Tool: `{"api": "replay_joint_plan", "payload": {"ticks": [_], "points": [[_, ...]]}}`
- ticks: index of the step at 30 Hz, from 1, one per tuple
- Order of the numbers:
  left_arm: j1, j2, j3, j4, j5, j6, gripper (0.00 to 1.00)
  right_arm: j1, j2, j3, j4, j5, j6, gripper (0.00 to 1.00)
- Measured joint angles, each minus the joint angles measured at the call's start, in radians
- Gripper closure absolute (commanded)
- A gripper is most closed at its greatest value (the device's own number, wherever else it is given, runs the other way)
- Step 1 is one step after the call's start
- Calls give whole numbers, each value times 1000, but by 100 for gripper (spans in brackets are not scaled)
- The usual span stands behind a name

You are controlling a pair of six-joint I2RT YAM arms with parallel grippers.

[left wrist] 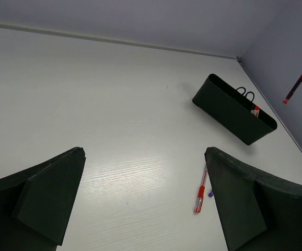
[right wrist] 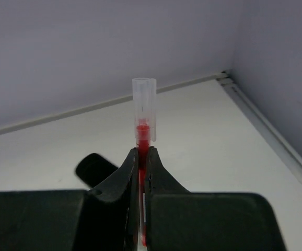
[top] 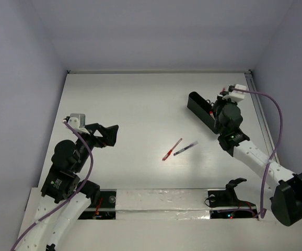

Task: Sort the stationery into containers
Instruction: Place the pen in the storage box.

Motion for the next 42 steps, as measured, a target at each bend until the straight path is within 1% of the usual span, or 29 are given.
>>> {"api": "replay_joint_plan", "payload": {"ticks": [4, 10, 16, 30, 37, 40, 42], "points": [[-2, -3, 0, 0, 0, 0, 1, -69, 3, -34, 13, 37, -28, 100], [-10, -5, 0, 0, 0, 0, 1, -100, 79, -34, 62, 42, -90, 100], [-18, -12, 0, 0, 0, 0, 1, -107, 192, -34, 58, 39, -101, 100], [-29, -17, 0, 0, -1, 0, 1, -107, 253, -35, 37, 43, -67, 100], [-29, -17, 0, 0, -1, 0, 1, -107, 259, -38, 17, 43, -55, 91], [-29, -17, 0, 0, -1, 0, 1, -107, 259, -50, 11, 42, -36, 84], [-29, -17, 0, 0, -1, 0, 1, -107, 258, -60, 6, 37, -26, 82]]}}
